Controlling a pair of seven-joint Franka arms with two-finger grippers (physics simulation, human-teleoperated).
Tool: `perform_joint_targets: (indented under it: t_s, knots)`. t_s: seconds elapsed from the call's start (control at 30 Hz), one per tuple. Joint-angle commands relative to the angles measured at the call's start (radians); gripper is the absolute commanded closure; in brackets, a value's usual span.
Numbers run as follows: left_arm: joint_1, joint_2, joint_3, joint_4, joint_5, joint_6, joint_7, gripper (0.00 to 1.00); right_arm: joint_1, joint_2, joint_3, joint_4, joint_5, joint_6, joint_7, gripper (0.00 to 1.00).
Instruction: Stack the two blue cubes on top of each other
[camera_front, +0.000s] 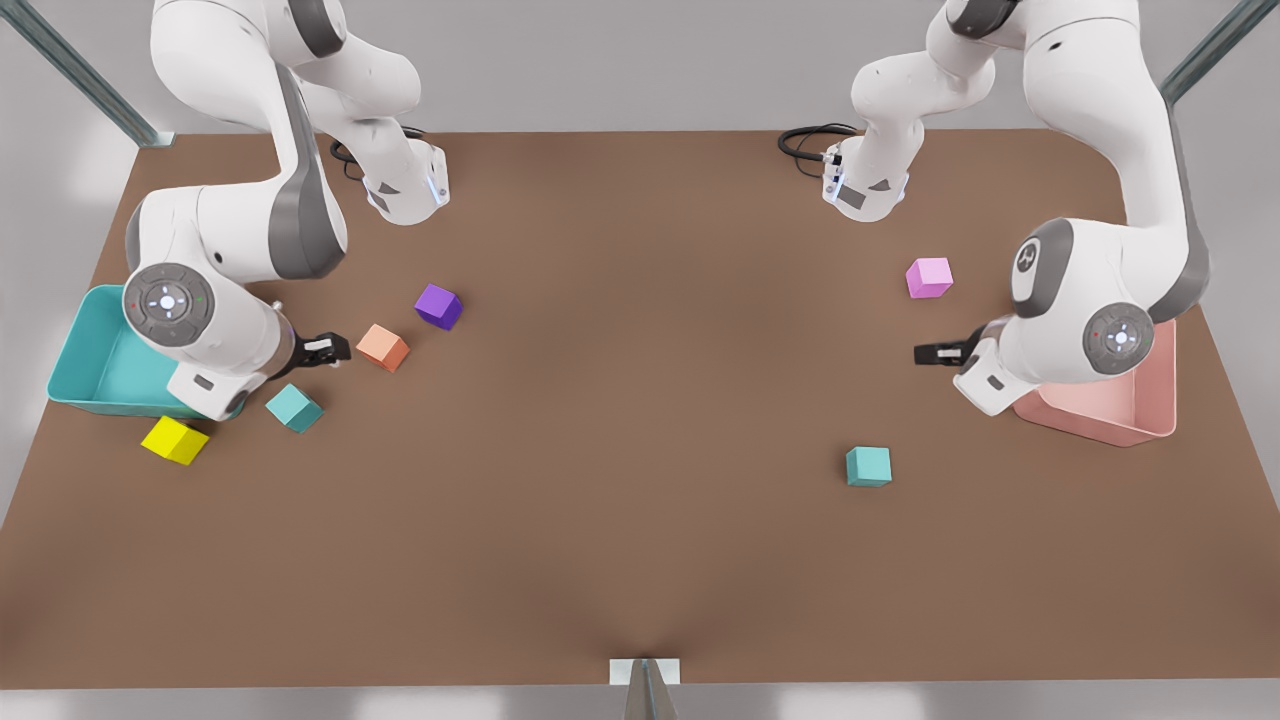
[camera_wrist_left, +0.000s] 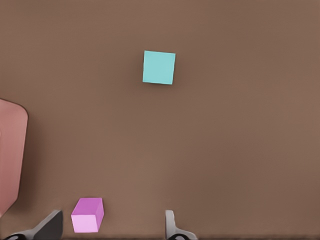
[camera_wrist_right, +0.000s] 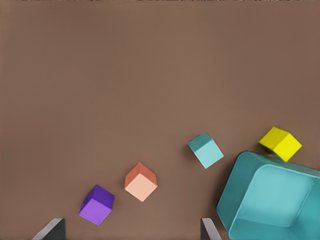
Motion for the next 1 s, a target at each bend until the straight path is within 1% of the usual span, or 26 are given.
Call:
perform_joint_targets:
  t_s: [0.0, 0.07, 0.13, 0.17, 0.2, 0.23, 0.27, 0.3, 0.4, 0.43, 0.47, 0.5, 0.6, 0.63, 0.67, 0.7, 0.73, 0.77, 0.83, 0.93, 0.97]
  knots:
    - [0.000, 0.013, 0.000, 0.012, 0.005, -0.052, -0.028, 0.00, -0.001, -0.001, 0.000, 0.000, 0.001, 0.014, -0.028, 0.00]
    - [0.000, 0.015, 0.000, 0.017, 0.004, -0.069, -0.028, 0.00, 0.002, 0.006, 0.000, -0.004, -0.011, 0.014, -0.028, 0.00]
    - [0.000, 0.018, 0.000, 0.018, 0.004, -0.069, -0.028, 0.00, -0.038, 0.067, 0.000, -0.006, -0.008, 0.021, -0.031, 0.00]
    - [0.000, 0.018, 0.000, 0.017, 0.002, -0.069, -0.028, 0.00, -0.056, 0.113, -0.014, -0.007, -0.040, 0.040, -0.031, 0.00]
    - [0.000, 0.026, 0.000, 0.018, 0.005, -0.067, -0.028, 0.00, -0.064, 0.132, -0.017, -0.047, -0.094, 0.034, -0.019, 0.00]
    - [-0.003, 0.088, -0.002, 0.135, 0.001, -0.058, -0.030, 0.00, -0.125, 0.159, -0.038, -0.096, -0.089, 0.059, 0.035, 0.00]
    - [-0.016, 0.171, -0.005, 0.270, 0.004, -0.040, -0.030, 0.00, -0.168, 0.195, -0.038, -0.098, -0.079, 0.065, 0.065, 0.00]
    - [-0.019, 0.222, -0.005, 0.325, 0.005, 0.043, -0.031, 0.00, -0.202, 0.198, -0.038, -0.133, -0.079, 0.093, 0.107, 0.01]
    - [-0.019, 0.253, -0.005, 0.317, 0.002, 0.046, -0.033, 0.00, -0.242, 0.193, -0.038, -0.174, -0.066, 0.159, 0.107, 0.01]
    - [-0.019, 0.253, -0.005, 0.307, 0.001, 0.013, -0.032, 0.00, -0.244, 0.180, -0.040, -0.203, -0.069, 0.179, 0.107, 0.00]
    - [-0.017, 0.254, -0.005, 0.307, 0.002, -0.021, -0.030, 0.00, -0.254, 0.184, -0.040, -0.208, -0.068, 0.180, 0.127, 0.00]
    - [-0.017, 0.257, -0.005, 0.307, 0.002, -0.021, -0.031, 0.00, -0.282, 0.189, -0.038, -0.214, -0.060, 0.201, 0.225, 0.00]
    - [-0.006, 0.254, -0.005, 0.279, 0.004, -0.004, -0.031, 0.00, -0.325, 0.144, -0.038, -0.357, 0.090, 0.565, 0.246, 0.00]
    - [-0.005, 0.254, -0.005, 0.278, 0.004, -0.004, -0.031, 0.00, -0.333, 0.112, -0.038, -0.441, 0.090, 0.715, 0.245, 0.00]
    - [-0.003, 0.253, -0.005, 0.276, 0.004, -0.006, -0.031, 0.00, -0.345, 0.055, -0.038, -0.571, 0.090, 0.861, 0.243, 0.00]
    - [-0.003, 0.253, -0.005, 0.276, 0.004, -0.006, -0.030, 0.00, -0.348, 0.019, -0.038, -0.647, 0.090, 0.945, 0.243, 0.00]
    - [-0.003, 0.253, -0.005, 0.276, 0.004, -0.007, -0.030, 0.00, -0.354, 0.002, -0.038, -0.684, 0.090, 0.979, 0.243, 0.00]
    - [-0.003, 0.253, -0.005, 0.276, 0.004, -0.007, -0.030, 0.00, -0.354, 0.005, -0.038, -0.682, 0.090, 0.978, 0.243, 0.00]
    - [-0.003, 0.253, -0.005, 0.276, 0.004, -0.007, -0.030, 0.00, -0.353, 0.011, -0.038, -0.697, 0.092, 0.938, 0.248, 0.00]
    - [-0.003, 0.253, -0.005, 0.276, 0.005, -0.009, -0.030, 0.00, -0.354, 0.006, -0.037, -0.701, 0.130, 0.967, 0.248, 0.00]
    - [-0.002, 0.253, -0.005, 0.276, 0.007, -0.009, -0.030, 0.00, -0.369, 0.002, -0.038, -0.725, 0.136, 1.002, 0.248, 0.00]
